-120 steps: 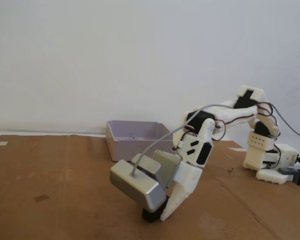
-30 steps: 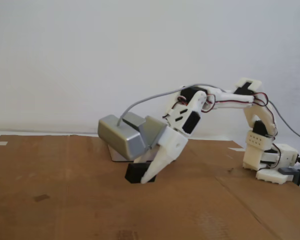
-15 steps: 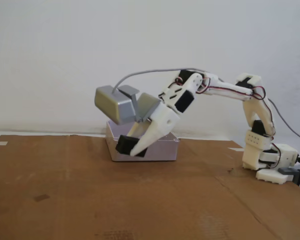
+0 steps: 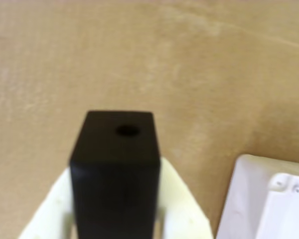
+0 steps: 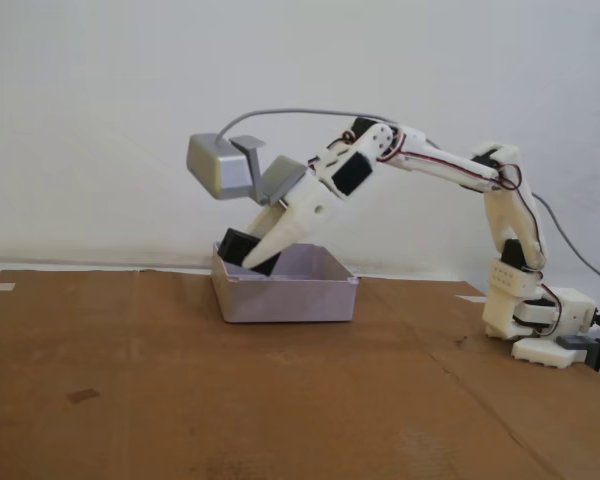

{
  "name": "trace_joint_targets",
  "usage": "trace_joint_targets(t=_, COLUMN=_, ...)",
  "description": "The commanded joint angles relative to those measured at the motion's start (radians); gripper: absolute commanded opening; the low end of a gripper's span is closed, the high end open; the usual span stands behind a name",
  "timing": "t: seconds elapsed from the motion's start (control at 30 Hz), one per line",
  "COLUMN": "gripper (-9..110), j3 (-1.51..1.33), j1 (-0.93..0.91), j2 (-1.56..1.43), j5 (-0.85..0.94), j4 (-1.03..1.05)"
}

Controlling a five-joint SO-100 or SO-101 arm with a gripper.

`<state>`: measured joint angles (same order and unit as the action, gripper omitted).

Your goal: Grasp a block and put it in the box.

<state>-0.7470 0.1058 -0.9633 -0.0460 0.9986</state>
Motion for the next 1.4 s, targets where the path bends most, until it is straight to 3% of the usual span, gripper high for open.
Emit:
trace_joint_targets(t=0.0, gripper=0, j3=0.103, j1=-0.061, j2=-0.242, j5=0.009, j4=-0.005)
trace_joint_targets(t=1.37, gripper=0, j3=0.012, j1=-0.531, j2=-0.313, j5=0.009, j4=-0.005)
